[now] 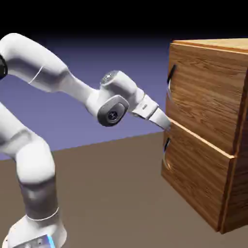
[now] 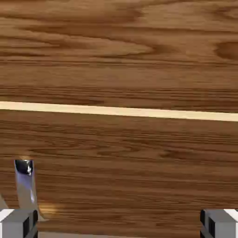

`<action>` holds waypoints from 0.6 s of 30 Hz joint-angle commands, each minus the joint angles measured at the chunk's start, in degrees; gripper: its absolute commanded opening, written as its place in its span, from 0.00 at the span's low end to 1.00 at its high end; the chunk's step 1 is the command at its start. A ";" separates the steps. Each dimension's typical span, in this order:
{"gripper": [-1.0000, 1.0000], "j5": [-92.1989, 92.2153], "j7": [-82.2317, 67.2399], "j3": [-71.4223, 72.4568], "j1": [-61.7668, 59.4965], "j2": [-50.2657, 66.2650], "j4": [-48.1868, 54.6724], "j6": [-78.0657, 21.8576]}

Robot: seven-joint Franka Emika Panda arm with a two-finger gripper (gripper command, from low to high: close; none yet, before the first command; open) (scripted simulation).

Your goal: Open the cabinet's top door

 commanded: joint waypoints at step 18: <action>0.50 44.86 -29.48 18.33 -16.07 -7.89 7.50 -2.21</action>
